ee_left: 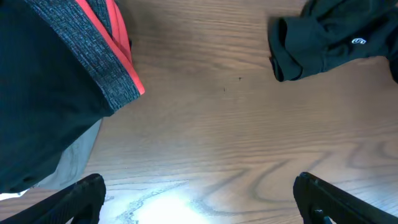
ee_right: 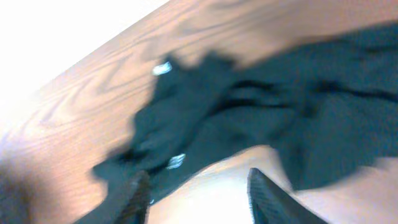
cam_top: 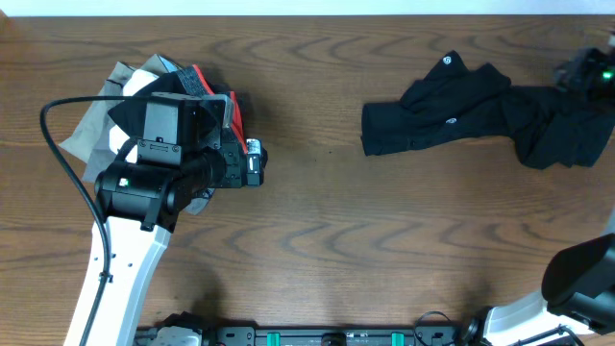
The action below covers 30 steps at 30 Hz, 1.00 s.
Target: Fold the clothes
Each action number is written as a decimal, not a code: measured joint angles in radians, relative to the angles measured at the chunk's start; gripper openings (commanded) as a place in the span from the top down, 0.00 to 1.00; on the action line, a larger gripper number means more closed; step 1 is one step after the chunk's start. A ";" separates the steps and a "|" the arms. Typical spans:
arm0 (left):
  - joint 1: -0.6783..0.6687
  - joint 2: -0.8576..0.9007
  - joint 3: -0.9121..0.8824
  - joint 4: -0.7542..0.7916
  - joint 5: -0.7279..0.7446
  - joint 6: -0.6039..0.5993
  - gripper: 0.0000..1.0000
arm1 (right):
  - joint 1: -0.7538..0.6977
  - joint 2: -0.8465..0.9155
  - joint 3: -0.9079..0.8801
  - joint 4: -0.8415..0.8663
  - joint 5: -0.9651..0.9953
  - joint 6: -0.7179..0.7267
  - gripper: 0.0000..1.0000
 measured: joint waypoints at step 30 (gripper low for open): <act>0.000 0.000 0.000 -0.012 0.000 0.000 0.02 | 0.566 0.424 -0.095 0.312 0.178 -0.073 0.99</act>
